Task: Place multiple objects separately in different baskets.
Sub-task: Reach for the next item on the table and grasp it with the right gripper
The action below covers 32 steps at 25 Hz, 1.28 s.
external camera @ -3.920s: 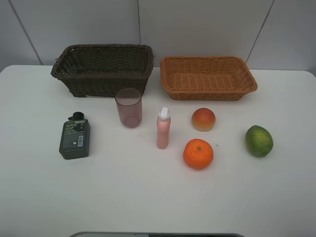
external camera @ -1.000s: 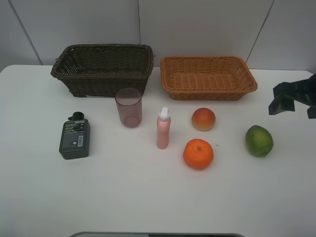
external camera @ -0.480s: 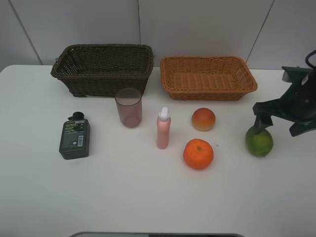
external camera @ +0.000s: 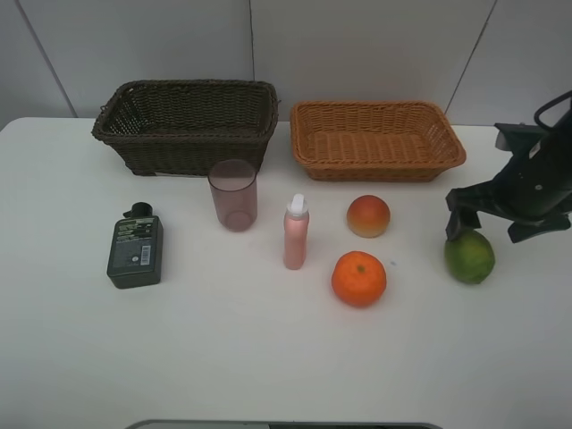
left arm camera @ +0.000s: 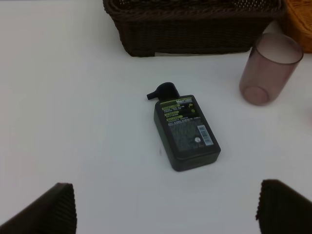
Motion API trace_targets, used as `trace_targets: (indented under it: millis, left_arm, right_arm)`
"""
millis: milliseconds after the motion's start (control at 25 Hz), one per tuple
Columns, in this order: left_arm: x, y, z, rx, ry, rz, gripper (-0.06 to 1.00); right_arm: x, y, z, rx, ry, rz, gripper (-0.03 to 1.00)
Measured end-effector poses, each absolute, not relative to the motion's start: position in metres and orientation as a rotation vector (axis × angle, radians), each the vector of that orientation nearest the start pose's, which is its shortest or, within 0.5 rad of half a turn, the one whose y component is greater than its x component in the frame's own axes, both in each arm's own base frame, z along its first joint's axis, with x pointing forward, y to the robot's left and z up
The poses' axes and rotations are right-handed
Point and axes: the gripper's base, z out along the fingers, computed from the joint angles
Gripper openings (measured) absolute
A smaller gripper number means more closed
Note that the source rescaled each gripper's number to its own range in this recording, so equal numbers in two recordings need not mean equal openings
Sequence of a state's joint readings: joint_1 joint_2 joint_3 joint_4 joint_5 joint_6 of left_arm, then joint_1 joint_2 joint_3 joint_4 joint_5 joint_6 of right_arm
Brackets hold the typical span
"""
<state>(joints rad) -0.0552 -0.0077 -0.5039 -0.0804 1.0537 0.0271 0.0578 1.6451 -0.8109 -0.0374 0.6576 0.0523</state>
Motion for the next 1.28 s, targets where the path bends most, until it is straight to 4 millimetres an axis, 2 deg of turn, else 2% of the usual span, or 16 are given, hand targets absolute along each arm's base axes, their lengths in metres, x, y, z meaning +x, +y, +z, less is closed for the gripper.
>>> trace_targets:
  millis: [800,880,920,1000,1040,1280]
  left_arm:
    - [-0.007,-0.006,0.279,0.087,2.023,-0.114,0.96]
    - [-0.007,-0.006,0.279,0.087,2.023,-0.114,0.96]
    - [-0.007,-0.006,0.279,0.087,2.023,-0.114,0.96]
    - [-0.007,-0.006,0.279,0.087,2.023,-0.114,0.96]
    - [-0.007,-0.006,0.279,0.087,2.023,-0.114,0.96]
    - [-0.007,-0.006,0.279,0.087,2.023,-0.114,0.96]
  right_arm:
    - [0.282,0.02,0.106,-0.069,3.079,0.017,0.89]
    - [0.283,0.02,0.106,-0.068,3.08,0.018,0.81]
    - [0.283,0.02,0.106,-0.068,3.08,0.018,0.73]
    - [0.283,0.02,0.105,-0.07,3.082,0.017,0.47]
    - [0.283,0.021,0.105,-0.069,3.082,0.018,0.44]
    - [0.283,0.021,0.105,-0.068,3.082,0.019,0.44]
